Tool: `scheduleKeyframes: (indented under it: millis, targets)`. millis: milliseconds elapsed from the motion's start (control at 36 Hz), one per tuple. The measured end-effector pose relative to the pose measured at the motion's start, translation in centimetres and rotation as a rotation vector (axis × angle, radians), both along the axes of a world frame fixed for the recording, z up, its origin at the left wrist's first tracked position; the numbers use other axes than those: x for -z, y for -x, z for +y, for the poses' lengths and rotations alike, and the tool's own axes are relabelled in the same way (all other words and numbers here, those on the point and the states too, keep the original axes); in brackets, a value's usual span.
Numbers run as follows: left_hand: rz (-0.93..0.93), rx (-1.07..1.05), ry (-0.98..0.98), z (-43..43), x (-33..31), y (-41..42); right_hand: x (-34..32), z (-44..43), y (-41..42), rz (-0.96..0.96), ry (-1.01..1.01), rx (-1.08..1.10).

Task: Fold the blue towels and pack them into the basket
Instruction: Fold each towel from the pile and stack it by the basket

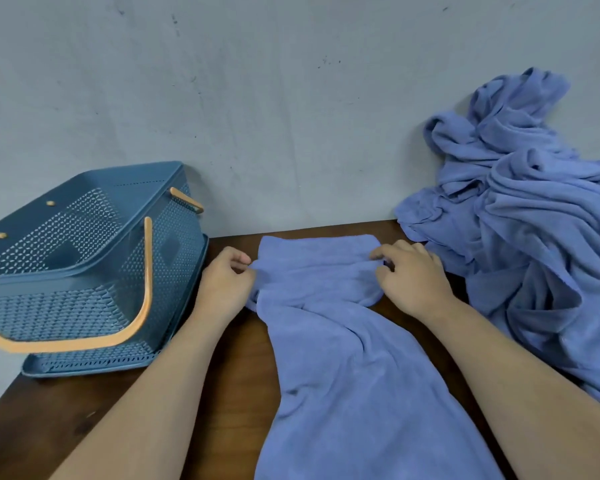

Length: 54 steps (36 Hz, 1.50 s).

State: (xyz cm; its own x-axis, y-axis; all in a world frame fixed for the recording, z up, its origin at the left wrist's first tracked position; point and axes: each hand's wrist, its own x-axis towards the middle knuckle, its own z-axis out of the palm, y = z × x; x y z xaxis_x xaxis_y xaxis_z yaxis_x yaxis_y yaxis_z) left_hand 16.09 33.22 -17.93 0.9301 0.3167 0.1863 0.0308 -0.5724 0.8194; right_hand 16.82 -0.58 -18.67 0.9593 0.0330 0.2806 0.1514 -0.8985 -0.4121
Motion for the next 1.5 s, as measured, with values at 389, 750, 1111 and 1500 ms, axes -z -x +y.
scheduleKeyframes:
  millis: [389, 750, 1111, 1500]
  targets:
    - [0.237, 0.018, -0.512, -0.5, -1.0, -5.7, -0.3, -0.1, -4.9, 0.122, -0.003, -0.074]
    - [-0.098, 0.061, 0.165, -0.7, -0.5, -7.1, 0.9, 0.2, -4.7, 0.159, 0.208, -0.08]
    - [-0.205, -0.043, 0.542, 0.7, 1.3, -8.8, 0.3, 0.4, -5.2, 0.232, 0.188, -0.046]
    - [-0.061, 0.205, -0.34, -0.6, 1.5, -7.6, 1.0, 0.1, -5.8, 0.224, 0.193, -0.059]
